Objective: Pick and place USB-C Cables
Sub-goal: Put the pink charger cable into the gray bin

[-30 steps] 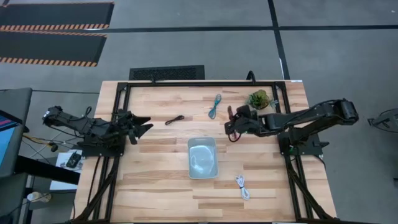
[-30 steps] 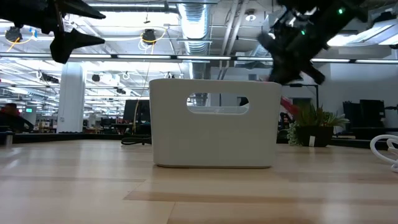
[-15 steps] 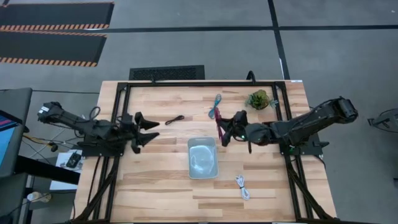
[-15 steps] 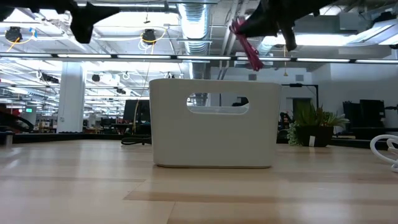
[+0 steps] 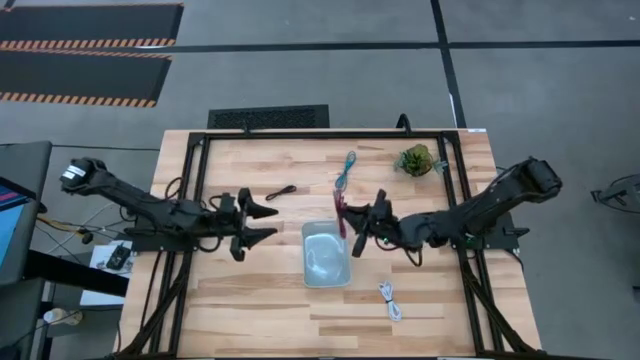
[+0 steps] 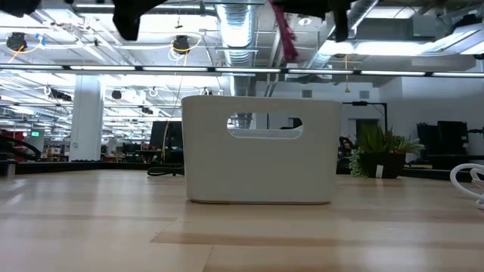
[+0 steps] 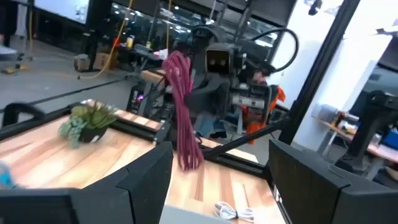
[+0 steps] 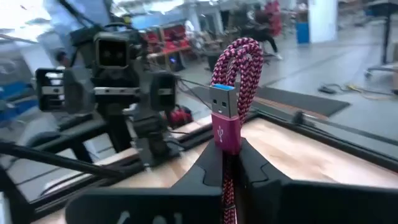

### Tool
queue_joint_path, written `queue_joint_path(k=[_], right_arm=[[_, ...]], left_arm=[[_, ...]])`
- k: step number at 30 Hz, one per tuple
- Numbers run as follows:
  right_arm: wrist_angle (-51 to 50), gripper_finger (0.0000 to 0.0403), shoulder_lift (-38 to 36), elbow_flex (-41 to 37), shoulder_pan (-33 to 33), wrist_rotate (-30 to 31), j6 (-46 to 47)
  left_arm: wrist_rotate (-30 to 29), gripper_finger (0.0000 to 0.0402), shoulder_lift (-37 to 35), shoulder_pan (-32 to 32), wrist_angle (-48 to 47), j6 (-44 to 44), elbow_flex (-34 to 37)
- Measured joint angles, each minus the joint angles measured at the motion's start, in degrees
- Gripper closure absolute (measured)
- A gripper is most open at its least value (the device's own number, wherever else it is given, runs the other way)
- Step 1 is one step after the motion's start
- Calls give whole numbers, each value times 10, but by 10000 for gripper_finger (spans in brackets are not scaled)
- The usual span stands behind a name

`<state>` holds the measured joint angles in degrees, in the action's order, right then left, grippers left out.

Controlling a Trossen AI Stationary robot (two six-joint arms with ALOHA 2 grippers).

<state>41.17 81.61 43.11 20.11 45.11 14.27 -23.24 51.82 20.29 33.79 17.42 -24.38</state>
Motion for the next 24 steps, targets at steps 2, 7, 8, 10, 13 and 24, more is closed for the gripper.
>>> queue_joint_path(k=[2, 7, 8, 10, 13, 24], right_arm=[[68, 385, 29, 0, 5, -15, -20], [187, 389, 90, 0, 19, -43, -44], [198, 388, 97, 0, 22, -49, -47], [226, 386, 112, 0, 29, -63, -53], [248, 383, 130, 0, 37, -64, -58], [254, 380, 193, 60, 35, -94, -93]], left_arm=[[8, 150, 20, 0, -4, -13, -15], [24, 150, 69, 2, 0, -53, -40], [24, 150, 78, 2, 6, -58, -41], [22, 150, 96, 2, 22, -67, -41], [29, 150, 125, 2, 47, -73, -41], [41, 150, 241, 2, 181, -86, -41]])
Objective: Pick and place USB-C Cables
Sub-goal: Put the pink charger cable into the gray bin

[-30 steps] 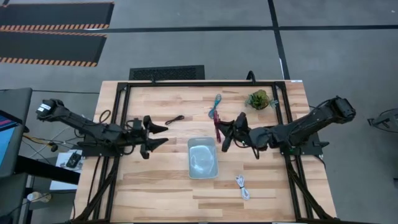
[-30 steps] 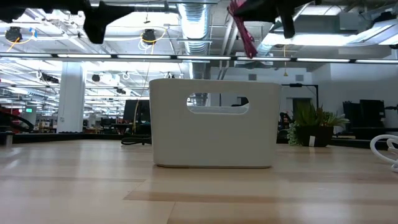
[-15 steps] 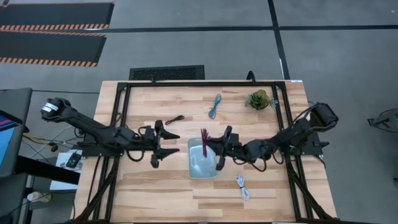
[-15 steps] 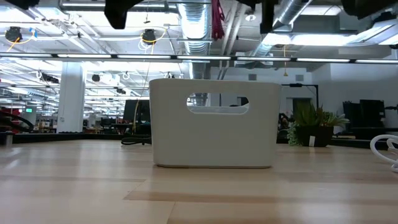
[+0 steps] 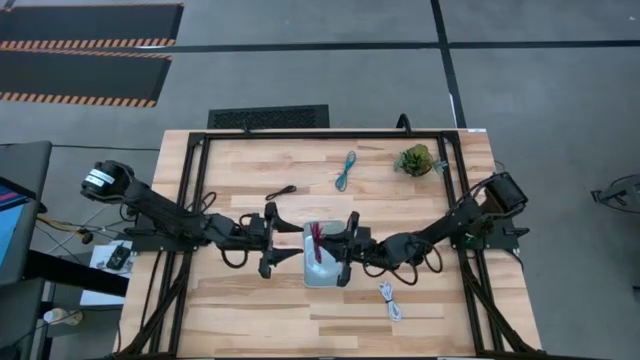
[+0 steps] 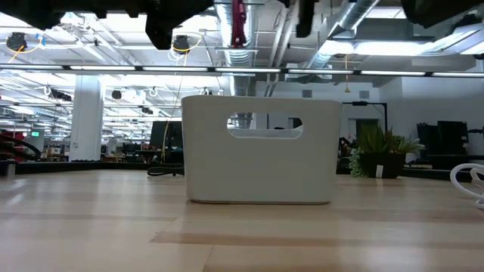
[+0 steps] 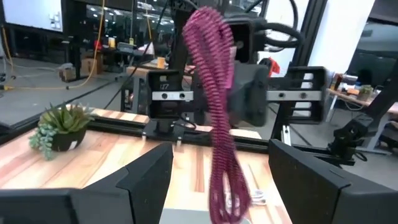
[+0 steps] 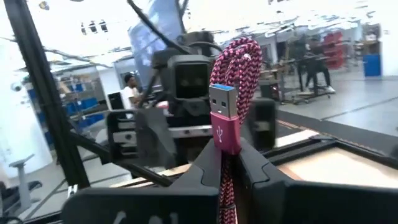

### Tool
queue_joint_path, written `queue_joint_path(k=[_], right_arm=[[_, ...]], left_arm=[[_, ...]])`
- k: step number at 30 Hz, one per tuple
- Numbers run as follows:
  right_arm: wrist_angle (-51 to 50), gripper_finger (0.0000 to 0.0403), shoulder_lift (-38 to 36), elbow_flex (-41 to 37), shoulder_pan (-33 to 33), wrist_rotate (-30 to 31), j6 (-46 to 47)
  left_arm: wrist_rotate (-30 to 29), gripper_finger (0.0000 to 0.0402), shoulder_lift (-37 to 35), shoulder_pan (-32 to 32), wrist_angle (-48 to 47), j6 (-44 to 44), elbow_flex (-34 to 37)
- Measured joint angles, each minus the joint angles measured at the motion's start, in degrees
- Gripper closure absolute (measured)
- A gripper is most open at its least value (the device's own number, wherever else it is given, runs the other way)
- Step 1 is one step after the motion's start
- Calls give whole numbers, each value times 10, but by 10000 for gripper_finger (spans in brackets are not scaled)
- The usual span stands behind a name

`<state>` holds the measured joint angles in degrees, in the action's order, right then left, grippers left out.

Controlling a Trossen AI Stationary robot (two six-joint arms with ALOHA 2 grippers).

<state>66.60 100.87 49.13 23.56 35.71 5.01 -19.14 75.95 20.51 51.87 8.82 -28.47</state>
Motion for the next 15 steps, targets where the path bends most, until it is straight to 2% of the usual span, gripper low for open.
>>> queue_joint_path(k=[6, 15], right_arm=[[-5, 382, 17, 36, -5, -33, -19], [-13, 379, 17, 46, -19, -77, -20]], left_arm=[[7, 150, 32, 0, 26, 14, 0], [22, 150, 39, 0, 52, 37, 0]])
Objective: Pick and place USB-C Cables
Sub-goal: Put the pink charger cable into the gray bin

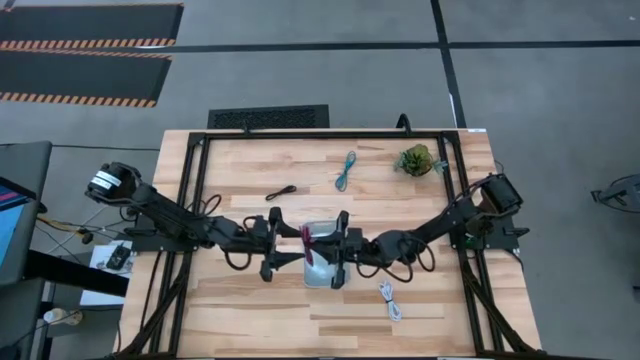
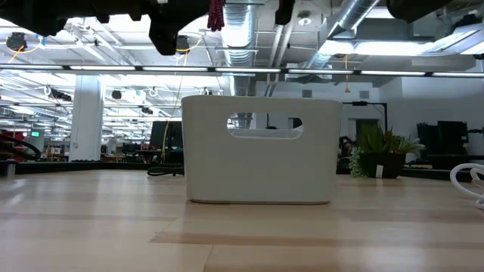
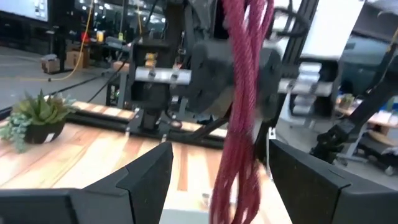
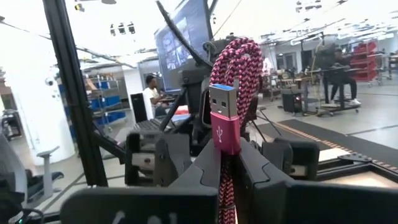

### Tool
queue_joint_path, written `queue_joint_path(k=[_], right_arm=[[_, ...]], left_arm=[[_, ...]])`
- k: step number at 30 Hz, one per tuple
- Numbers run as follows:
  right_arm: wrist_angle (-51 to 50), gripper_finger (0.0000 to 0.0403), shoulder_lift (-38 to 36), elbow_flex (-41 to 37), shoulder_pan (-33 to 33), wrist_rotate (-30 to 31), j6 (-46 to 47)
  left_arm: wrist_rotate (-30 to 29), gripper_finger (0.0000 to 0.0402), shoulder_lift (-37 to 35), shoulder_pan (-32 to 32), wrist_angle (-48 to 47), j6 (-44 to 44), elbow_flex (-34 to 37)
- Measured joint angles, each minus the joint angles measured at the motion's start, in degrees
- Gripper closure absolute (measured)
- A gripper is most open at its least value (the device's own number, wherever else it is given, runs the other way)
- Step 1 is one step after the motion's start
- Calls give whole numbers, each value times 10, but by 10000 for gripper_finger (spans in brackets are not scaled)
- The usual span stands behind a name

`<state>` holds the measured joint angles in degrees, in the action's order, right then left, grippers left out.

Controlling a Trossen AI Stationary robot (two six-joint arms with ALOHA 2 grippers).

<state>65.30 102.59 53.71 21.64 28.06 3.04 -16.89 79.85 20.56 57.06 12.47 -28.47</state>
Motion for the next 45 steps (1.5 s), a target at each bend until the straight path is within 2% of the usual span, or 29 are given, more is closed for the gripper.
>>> queue_joint_path(k=[6, 28, 37, 40, 45], right_arm=[[-6, 376, 0, 0, -9, -20, 15], [-1, 371, 0, -1, -23, -53, 42], [-1, 373, 0, -1, -23, -55, 41], [-1, 369, 0, -1, -23, -55, 41], [-1, 369, 0, -1, -23, -54, 41]], left_arm=[[17, 150, 0, 0, 31, 1, 0], [13, 150, 0, -24, 21, 12, 0], [29, 153, 0, -24, 19, 15, 0], [43, 173, 0, -24, 18, 14, 0], [43, 247, 0, -26, 17, 13, 0]])
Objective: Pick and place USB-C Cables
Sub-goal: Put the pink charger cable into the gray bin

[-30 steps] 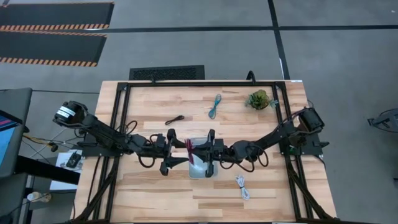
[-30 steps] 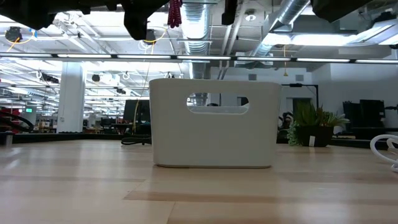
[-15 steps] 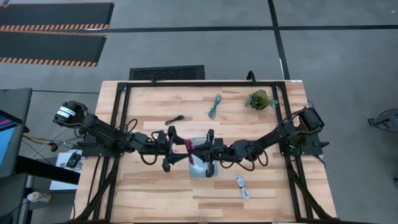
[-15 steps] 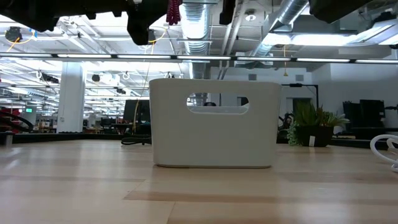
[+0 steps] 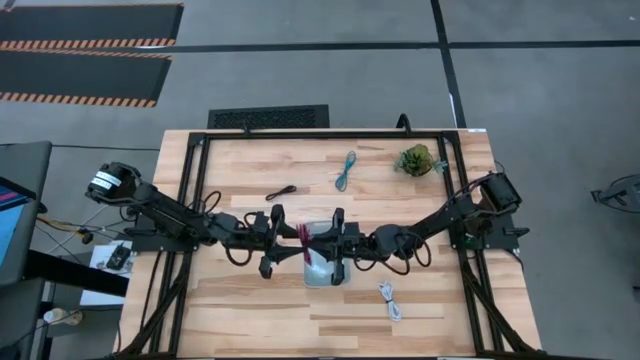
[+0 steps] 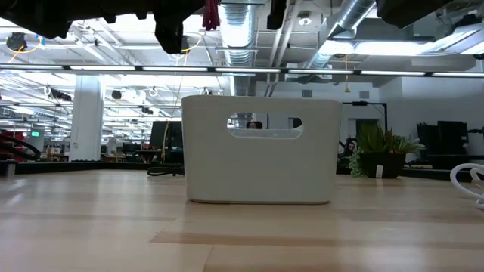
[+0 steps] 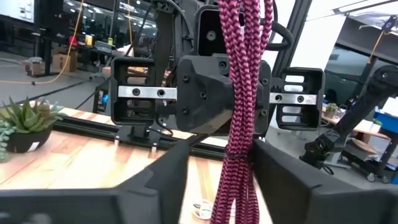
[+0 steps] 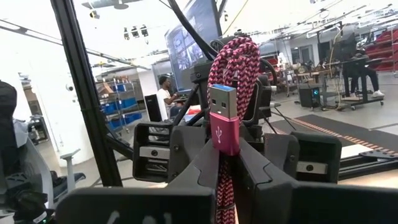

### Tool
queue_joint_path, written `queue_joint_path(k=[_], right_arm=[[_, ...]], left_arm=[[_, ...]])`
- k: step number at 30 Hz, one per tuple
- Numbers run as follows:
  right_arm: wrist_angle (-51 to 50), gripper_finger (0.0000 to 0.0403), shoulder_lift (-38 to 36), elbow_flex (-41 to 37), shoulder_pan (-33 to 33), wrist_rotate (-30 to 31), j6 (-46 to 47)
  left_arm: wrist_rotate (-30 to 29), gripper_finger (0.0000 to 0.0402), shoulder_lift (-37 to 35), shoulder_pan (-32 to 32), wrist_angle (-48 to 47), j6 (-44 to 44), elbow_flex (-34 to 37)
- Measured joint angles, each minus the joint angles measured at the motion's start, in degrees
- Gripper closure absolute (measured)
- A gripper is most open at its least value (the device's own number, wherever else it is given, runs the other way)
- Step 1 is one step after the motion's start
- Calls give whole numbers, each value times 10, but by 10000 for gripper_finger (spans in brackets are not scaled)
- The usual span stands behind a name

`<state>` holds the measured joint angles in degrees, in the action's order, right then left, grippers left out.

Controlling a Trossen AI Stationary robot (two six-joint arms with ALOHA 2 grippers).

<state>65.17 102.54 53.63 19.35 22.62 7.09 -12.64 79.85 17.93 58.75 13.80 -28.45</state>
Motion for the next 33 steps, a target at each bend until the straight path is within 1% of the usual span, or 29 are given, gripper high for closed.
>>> queue_joint_path(k=[7, 9, 14, 21, 29, 33], right_arm=[[-4, 365, 0, 0, -1, 4, 7], [-7, 363, 0, 0, -3, 4, 14], [-16, 358, 0, 0, -9, 5, 28], [-45, 337, -2, 0, -11, 19, 25], [-62, 296, -11, 0, -11, 36, -12], [-112, 270, -38, -1, -7, 44, -16]], left_arm=[[5, 368, 0, -6, -11, -2, 0], [5, 388, 0, -6, -13, -9, 0], [-2, 389, -1, -6, -19, -9, 0], [-36, 397, -1, -4, -49, -1, 0], [-67, 399, -1, 0, -59, 3, -2], [-76, 399, -1, 0, -66, 11, -1]])
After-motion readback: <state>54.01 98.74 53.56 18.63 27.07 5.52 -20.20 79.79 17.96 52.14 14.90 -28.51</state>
